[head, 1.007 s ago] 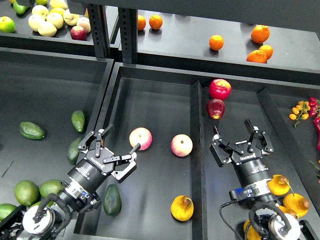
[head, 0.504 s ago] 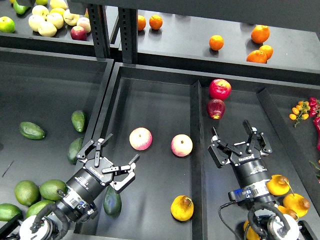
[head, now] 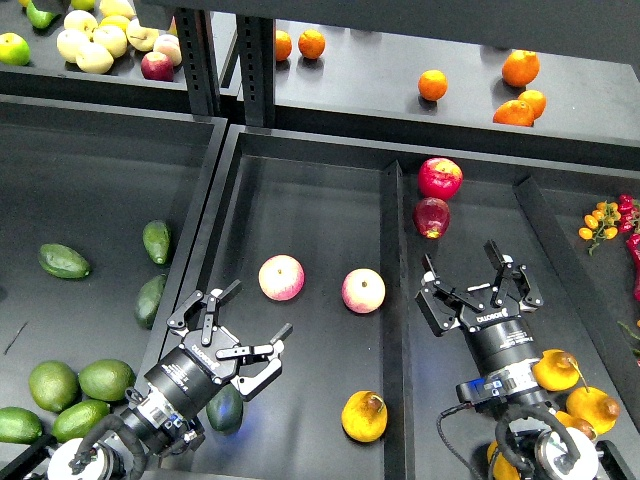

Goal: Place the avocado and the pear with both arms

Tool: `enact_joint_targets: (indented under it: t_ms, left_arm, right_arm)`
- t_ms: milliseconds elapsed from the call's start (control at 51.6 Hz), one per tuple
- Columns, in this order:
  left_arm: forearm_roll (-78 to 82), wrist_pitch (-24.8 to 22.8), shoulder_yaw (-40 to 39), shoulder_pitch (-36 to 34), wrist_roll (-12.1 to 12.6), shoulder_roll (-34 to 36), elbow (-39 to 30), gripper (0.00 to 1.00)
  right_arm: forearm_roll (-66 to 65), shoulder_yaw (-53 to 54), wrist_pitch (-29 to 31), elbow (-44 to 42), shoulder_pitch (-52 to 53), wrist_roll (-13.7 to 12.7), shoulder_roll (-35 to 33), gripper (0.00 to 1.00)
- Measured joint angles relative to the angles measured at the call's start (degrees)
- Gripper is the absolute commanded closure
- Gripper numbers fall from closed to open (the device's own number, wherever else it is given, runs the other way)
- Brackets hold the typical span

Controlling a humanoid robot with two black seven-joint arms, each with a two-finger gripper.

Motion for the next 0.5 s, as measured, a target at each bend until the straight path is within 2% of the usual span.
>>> enact_joint_targets:
  t_ms: [310,504]
  left_arm:
    - [1.2,0.0,0.7,-3.2,3.6,2.4,0.0,0.01]
    - [2.9,0.0,1.5,-5.3,4.1,5.5,0.0,0.01]
  right_arm:
    - [-0.6,0.4,-0.6,0.5,-0.4,0.1,0.0,0.00]
    - [-0.6,0.6,-1.3,0.7,-0.4,0.1,0.0,0.00]
